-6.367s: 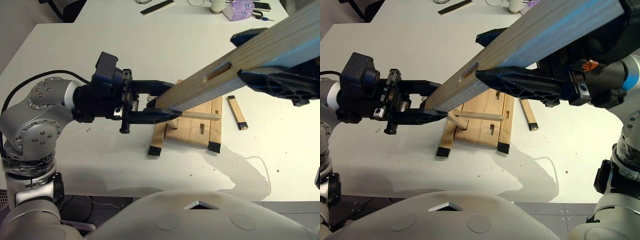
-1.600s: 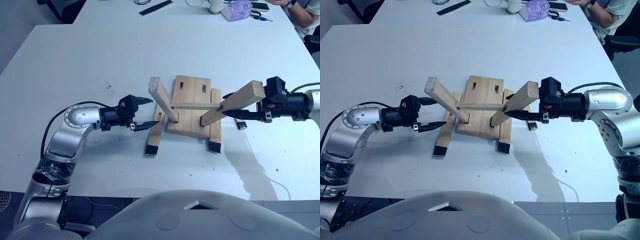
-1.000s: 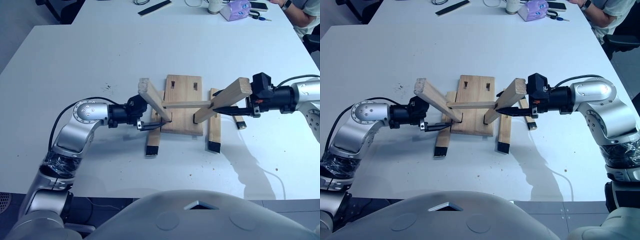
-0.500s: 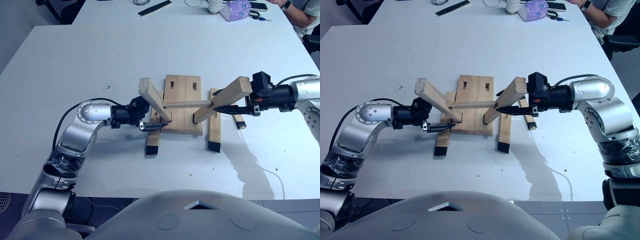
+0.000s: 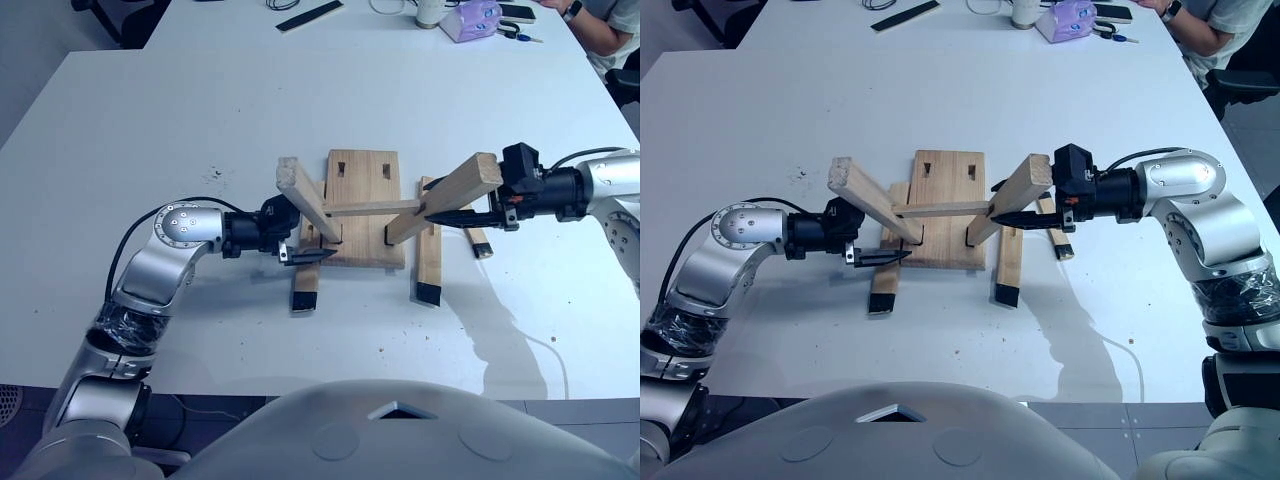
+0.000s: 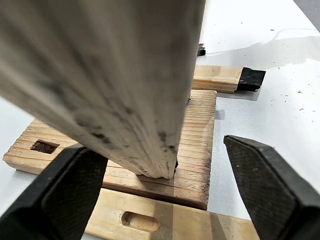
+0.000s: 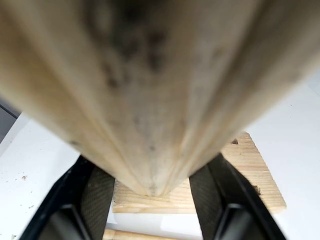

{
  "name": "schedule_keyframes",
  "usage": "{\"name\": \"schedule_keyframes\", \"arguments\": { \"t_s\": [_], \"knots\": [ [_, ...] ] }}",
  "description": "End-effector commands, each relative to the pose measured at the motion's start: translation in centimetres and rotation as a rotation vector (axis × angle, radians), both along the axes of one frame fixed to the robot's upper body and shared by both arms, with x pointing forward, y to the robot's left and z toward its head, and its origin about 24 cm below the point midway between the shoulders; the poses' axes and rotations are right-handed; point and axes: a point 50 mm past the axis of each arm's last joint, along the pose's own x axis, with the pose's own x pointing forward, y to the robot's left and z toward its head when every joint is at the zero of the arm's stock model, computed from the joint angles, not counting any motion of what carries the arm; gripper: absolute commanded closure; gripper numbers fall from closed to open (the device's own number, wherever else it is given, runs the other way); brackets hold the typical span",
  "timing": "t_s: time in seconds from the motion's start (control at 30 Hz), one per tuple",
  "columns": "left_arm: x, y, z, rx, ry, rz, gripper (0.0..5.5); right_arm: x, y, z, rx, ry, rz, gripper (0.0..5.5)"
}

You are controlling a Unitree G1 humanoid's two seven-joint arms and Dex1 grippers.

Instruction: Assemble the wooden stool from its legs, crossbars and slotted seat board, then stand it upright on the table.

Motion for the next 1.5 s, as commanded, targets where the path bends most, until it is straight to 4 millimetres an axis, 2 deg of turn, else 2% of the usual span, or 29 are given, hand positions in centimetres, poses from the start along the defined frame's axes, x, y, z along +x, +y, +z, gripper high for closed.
{"name": "schedule_keyframes", "arguments": {
  "t_s": [0.03,0.1,0.17,0.47,0.6,0.7,0.8,1.0,1.1,1.3,1.4,1.5],
  "knots": [
    [-1.2,-1.3,1.5,-0.076,0.029,-0.111,1.43,-2.8,0.7,-4.9,-0.211,0.181,0.061,3.46],
    [-1.5,-1.2,1.8,-0.082,0.047,-0.132,1.43,-3.0,0.6,-4.6,-0.21,0.178,0.065,3.46],
    [-0.9,-0.5,1.6,-0.051,0.05,-0.115,1.43,-3.3,0.5,-4.5,-0.207,0.186,0.073,3.46],
    [3.6,3.0,1.8,0.072,0.036,-0.043,1.43,-3.0,0.2,-4.7,-0.211,0.18,0.04,3.46],
    [6.4,3.7,2.2,0.06,0.047,0.018,1.43,-3.0,0.3,-5.0,-0.216,0.18,0.043,3.46],
    [7.8,2.5,2.8,0.019,0.052,0.019,1.43,-2.9,0.5,-5.0,-0.217,0.174,0.047,3.46],
    [8.3,1.5,3.0,0.001,0.058,-0.022,1.43,-2.7,0.7,-5.0,-0.216,0.171,0.052,3.46],
    [8.9,1.4,2.1,0.034,0.062,-0.024,1.43,-2.5,0.9,-5.2,-0.22,0.168,0.057,3.46],
    [9.2,-0.2,2.8,-0.026,0.074,-0.054,1.43,-2.5,0.8,-5.5,-0.231,0.165,0.055,3.46],
    [9.8,-4.9,4.0,-0.11,0.109,-0.152,1.43,-2.1,1.0,-6.0,-0.237,0.166,0.057,3.46],
    [9.7,-5.8,4.3,-0.119,0.128,-0.205,1.43,-2.0,1.2,-6.0,-0.239,0.164,0.063,3.46],
    [8.6,-5.9,4.5,-0.113,0.144,-0.292,1.43,-1.7,1.2,-5.9,-0.241,0.161,0.059,3.46]
  ]
}}
